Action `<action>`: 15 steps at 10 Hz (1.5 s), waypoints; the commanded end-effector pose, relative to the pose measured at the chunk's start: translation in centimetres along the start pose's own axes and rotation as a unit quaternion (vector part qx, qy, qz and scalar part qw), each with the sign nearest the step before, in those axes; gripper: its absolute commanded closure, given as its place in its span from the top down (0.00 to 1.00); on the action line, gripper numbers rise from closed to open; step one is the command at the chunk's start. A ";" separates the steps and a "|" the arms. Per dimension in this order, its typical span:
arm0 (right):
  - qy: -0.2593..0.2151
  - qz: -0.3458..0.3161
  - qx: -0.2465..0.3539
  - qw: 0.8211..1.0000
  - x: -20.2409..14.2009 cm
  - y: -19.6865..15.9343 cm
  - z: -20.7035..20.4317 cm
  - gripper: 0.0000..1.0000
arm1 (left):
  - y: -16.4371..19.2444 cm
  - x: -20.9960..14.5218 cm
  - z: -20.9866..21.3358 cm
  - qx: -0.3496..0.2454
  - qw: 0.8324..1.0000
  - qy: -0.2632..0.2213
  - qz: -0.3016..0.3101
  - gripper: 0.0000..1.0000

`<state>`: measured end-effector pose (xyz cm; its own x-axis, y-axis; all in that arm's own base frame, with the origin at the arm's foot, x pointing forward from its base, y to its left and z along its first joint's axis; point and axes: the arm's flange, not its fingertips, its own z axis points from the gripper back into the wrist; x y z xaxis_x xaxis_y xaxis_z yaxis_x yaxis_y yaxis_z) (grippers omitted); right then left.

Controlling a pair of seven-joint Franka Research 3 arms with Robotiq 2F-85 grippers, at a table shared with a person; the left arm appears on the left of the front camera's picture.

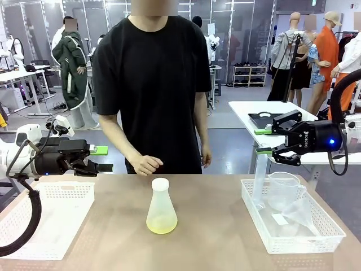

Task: Prepare the solutions needed for the experiment.
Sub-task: When the human places the Big flask in the center of the table, pick up the Big flask and place it in the left Organizing basket.

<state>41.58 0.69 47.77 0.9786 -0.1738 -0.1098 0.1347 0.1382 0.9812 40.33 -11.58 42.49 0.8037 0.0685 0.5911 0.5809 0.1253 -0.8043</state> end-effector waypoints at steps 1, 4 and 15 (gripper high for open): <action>0.002 0.001 0.003 1.000 0.0 0.0 0.0 0.51 | -0.1 0.1 -0.1 -0.010 1.000 -0.007 0.004 1.00; 0.002 0.001 0.003 1.000 0.0 0.0 0.0 0.51 | -0.1 0.1 -0.1 -0.010 1.000 -0.007 0.004 1.00; 0.002 0.001 0.003 1.000 0.0 0.0 0.0 0.51 | 4.8 3.1 -2.1 0.015 0.931 0.062 -0.361 1.00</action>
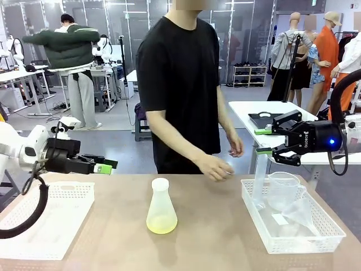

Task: Prepare the solutions needed for the experiment.
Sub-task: When the human places the Big flask in the center of the table, pick up the Big flask and place it in the left Organizing basket.

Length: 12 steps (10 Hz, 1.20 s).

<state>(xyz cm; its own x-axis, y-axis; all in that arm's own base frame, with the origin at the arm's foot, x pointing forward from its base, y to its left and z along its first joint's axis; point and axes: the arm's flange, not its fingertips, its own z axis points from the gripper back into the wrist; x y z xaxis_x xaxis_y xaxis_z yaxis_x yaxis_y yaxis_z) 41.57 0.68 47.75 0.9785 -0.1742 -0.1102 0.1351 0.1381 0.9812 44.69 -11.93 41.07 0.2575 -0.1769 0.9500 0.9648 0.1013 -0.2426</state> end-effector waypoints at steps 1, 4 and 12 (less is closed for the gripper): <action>0.003 0.001 0.003 1.000 0.0 0.0 0.0 0.51 | 1.4 0.0 -1.7 0.000 0.999 -0.021 -0.030 1.00; 0.003 0.001 0.003 1.000 0.0 0.0 0.0 0.51 | 0.7 0.0 -0.5 0.000 1.000 -0.008 -0.022 1.00; 0.003 0.001 0.003 1.000 0.0 0.0 0.0 0.51 | 2.8 -1.9 -4.8 -0.036 0.985 -0.050 -0.159 1.00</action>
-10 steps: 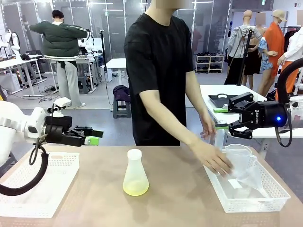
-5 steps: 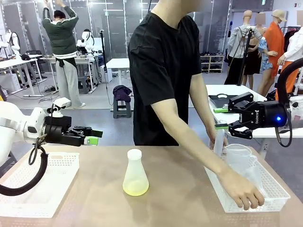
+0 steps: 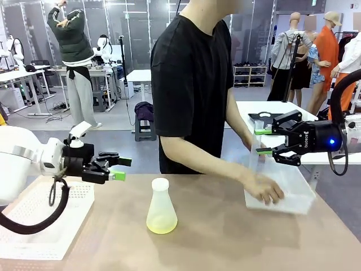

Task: Prepare the solutions needed for the experiment.
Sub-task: When the human places the Big flask in the center of the table, pick up the Big flask and place it in the left Organizing basket.

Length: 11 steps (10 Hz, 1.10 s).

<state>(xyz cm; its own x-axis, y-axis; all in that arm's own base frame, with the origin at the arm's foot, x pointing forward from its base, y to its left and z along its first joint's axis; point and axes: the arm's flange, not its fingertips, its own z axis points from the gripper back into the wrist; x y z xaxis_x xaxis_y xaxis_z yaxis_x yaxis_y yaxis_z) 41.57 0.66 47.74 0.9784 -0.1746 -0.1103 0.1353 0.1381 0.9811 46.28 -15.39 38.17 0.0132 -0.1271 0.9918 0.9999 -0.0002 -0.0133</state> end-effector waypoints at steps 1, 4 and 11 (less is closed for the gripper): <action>0.003 0.001 0.003 1.000 0.0 0.0 0.0 0.51 | 1.1 -0.7 -1.1 -0.007 0.998 -0.032 -0.046 1.00; 0.003 0.001 0.003 1.000 0.0 0.0 0.0 0.51 | 0.8 -0.3 -1.2 0.016 0.997 -0.069 -0.010 1.00; 0.003 0.001 0.003 1.000 0.0 0.0 0.0 0.51 | 2.8 -3.2 -2.6 -0.006 0.997 -0.077 -0.011 1.00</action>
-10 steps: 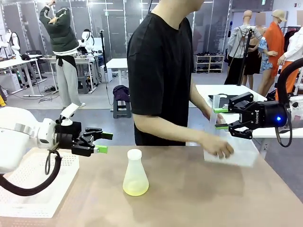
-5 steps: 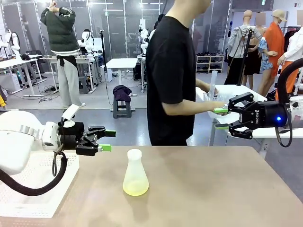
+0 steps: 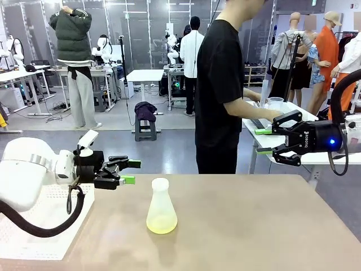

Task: Prepare the solutions needed for the experiment.
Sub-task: When the human places the Big flask in the center of the table, pick up the Big flask and place it in the left Organizing basket.

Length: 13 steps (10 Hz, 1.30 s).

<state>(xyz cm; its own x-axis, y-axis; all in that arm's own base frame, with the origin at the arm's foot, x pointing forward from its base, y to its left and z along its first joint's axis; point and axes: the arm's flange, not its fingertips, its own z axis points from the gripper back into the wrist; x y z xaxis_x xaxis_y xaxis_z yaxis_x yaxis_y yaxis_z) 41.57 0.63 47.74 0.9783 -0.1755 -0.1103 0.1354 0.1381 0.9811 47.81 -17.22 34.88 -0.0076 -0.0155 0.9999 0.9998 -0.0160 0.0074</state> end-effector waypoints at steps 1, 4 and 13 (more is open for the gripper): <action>0.003 0.001 0.003 1.000 0.0 0.1 0.0 0.51 | 1.5 -0.8 -0.5 -0.004 1.000 -0.029 -0.002 1.00; 0.003 0.001 0.003 1.000 0.0 0.1 0.0 0.51 | 2.9 -2.8 -2.0 -0.015 0.998 -0.049 0.032 1.00; 0.003 0.001 0.003 1.000 0.0 0.1 0.0 0.51 | 5.4 -8.7 -5.3 -0.027 0.994 0.016 0.102 1.00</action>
<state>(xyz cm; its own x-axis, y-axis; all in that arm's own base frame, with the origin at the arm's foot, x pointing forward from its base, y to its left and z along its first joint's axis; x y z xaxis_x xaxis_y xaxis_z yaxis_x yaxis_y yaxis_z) 41.57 0.64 47.74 0.9783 -0.1753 -0.1103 0.1354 0.1384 0.9811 52.05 -21.89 26.33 0.1835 -0.0254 0.9827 0.9813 -0.0542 -0.1846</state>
